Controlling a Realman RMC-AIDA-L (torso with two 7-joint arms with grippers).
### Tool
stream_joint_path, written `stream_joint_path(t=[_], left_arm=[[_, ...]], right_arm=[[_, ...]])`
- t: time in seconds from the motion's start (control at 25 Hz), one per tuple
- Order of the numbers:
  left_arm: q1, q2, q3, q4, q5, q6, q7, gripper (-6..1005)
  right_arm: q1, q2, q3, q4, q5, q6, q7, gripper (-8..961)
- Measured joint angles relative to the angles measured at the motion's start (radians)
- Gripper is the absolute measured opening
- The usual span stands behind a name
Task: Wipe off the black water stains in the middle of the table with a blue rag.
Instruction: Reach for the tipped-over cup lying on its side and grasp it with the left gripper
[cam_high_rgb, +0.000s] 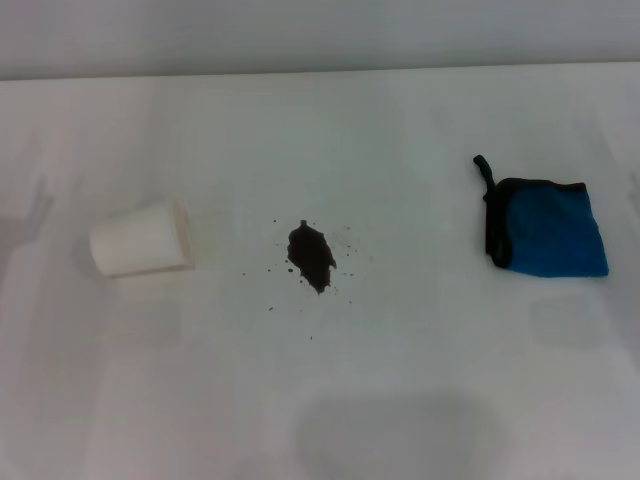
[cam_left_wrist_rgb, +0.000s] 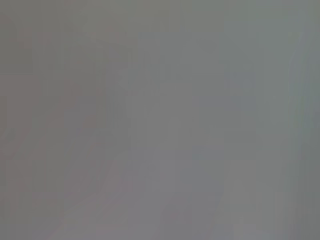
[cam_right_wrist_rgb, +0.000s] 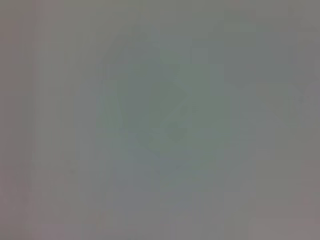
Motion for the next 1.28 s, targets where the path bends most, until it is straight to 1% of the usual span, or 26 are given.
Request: stream_joint_path(t=[0.08,0.16,0.2,0.28,0.4,0.52,0.56,0.68,0.72,0.8,0.88,0.96,1.04,1.12,1.2,1.24,1.28], left_arm=[[-0.008,0.004,0.006,-0.003,0.017,-0.009,-0.030,892],[-0.025,0.009,0.013,-0.023,0.061,-0.023,-0.094,892],[-0.037,0.011,0.017,-0.050,0.098,-0.029,-0.143,892],[-0.065,0.012,0.021,-0.116,0.174,-0.038,-0.246,892],[-0.126,0.011,0.022,-0.241,0.315,-0.052,-0.430,892],[-0.202,0.011,0.021,-0.372,0.460,-0.048,-0.607,893],[-0.220,0.011,0.022,-0.401,0.495,-0.043,-0.649,893],[-0.299,0.018,0.023,-0.546,0.650,0.012,-0.816,893],[-0.312,0.020,0.023,-0.572,0.676,0.026,-0.840,893],[-0.354,0.031,0.023,-0.644,0.752,0.076,-0.905,893],[-0.394,0.053,0.024,-0.714,0.831,0.131,-0.966,893],[-0.428,0.081,0.024,-0.750,0.913,0.173,-1.005,893],[-0.467,0.115,0.025,-0.768,1.024,0.216,-1.031,893],[-0.506,0.141,0.026,-0.775,1.144,0.245,-1.039,893],[-0.551,0.157,0.026,-0.777,1.287,0.264,-1.029,893],[-0.551,0.157,0.026,-0.777,1.287,0.264,-1.029,893],[-0.590,0.160,0.027,-0.778,1.395,0.279,-1.009,893]], right_arm=[[0.000,0.000,0.000,0.000,0.000,-0.002,0.000,764],[0.000,0.000,0.000,0.000,0.000,-0.007,0.000,764],[0.000,0.000,0.000,0.000,0.000,-0.011,0.000,764],[0.003,0.000,0.000,0.000,0.000,-0.020,0.000,764],[0.010,0.000,0.000,0.000,0.000,-0.033,-0.002,764],[0.015,0.000,0.000,0.000,0.000,-0.045,-0.006,764],[0.016,0.000,0.000,0.000,0.000,-0.047,-0.007,764],[0.019,0.000,0.000,0.000,0.000,-0.057,-0.008,764],[0.020,0.000,0.000,0.000,0.000,-0.063,-0.008,764],[0.021,0.000,0.000,0.000,0.000,-0.072,-0.009,764],[0.022,0.001,0.000,0.000,0.000,-0.076,-0.009,764],[0.022,0.002,0.000,0.003,0.000,-0.077,-0.009,764],[0.023,0.002,0.000,0.006,0.000,-0.077,-0.009,764],[0.024,0.002,0.000,0.009,0.000,-0.077,-0.007,763],[0.024,0.002,0.000,0.012,0.000,-0.077,-0.005,763],[0.024,0.002,-0.001,0.013,0.000,-0.077,-0.004,763],[0.025,0.002,-0.003,0.015,0.000,-0.077,-0.003,763]])
